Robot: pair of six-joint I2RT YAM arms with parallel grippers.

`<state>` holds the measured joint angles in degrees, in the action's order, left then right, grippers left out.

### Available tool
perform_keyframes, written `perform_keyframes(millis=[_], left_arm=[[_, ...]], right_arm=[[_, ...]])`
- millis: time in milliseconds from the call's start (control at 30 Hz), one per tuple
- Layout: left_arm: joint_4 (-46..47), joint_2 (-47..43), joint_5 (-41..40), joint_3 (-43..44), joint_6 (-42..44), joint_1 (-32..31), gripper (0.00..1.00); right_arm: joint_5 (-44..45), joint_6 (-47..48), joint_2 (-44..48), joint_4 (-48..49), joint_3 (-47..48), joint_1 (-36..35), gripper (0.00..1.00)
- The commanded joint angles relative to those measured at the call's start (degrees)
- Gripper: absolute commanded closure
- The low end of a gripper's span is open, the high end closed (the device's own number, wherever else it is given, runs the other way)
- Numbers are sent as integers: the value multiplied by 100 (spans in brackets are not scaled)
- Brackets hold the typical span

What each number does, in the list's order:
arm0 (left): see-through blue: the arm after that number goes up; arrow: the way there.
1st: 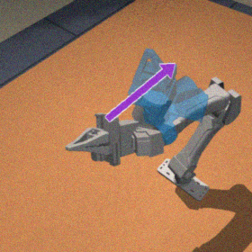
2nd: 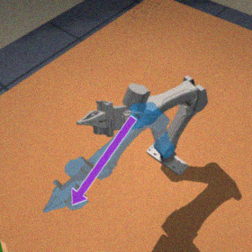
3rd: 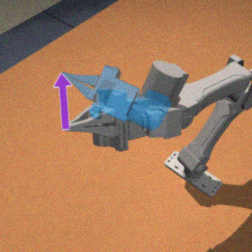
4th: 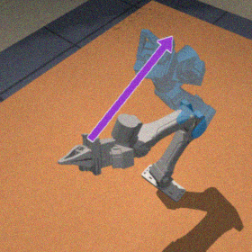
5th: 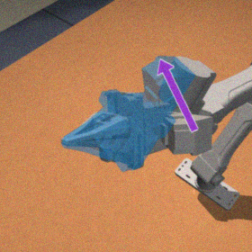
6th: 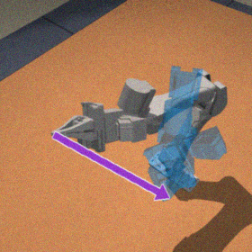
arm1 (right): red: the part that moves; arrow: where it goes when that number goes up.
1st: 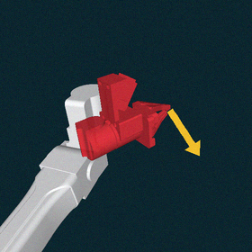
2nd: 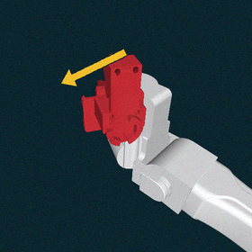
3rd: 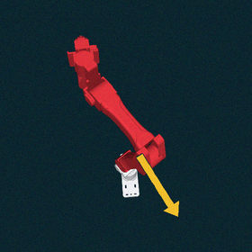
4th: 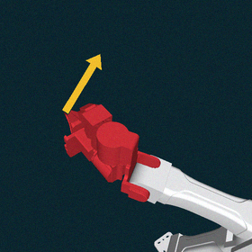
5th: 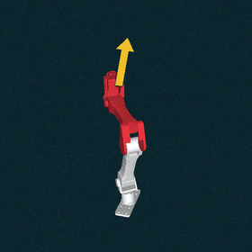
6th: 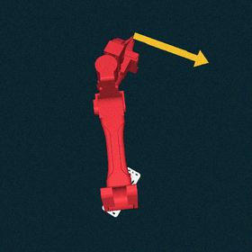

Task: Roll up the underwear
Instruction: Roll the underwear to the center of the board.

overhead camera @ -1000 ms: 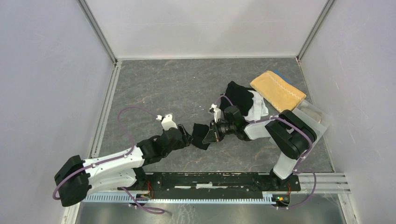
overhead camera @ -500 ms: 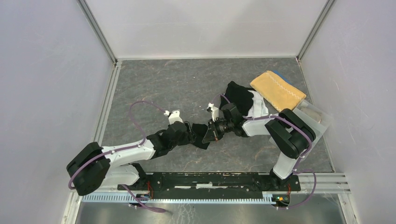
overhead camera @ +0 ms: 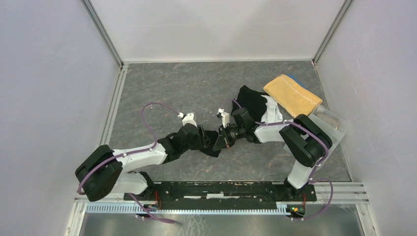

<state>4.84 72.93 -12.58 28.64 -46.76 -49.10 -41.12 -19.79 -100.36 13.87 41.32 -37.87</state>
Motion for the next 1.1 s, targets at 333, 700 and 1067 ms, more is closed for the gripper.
perform_keyframes(millis=[333, 700, 1067], left_arm=[[217, 334, 237, -26, 177, 24, 63], [166, 367, 203, -92, 116, 23, 95], [166, 350, 177, -155, 97, 23, 98]], right_arm=[[632, 309, -177, -463, 69, 7, 89], [536, 264, 5, -220, 1, 12, 58], [659, 283, 997, -469, 181, 11, 46]])
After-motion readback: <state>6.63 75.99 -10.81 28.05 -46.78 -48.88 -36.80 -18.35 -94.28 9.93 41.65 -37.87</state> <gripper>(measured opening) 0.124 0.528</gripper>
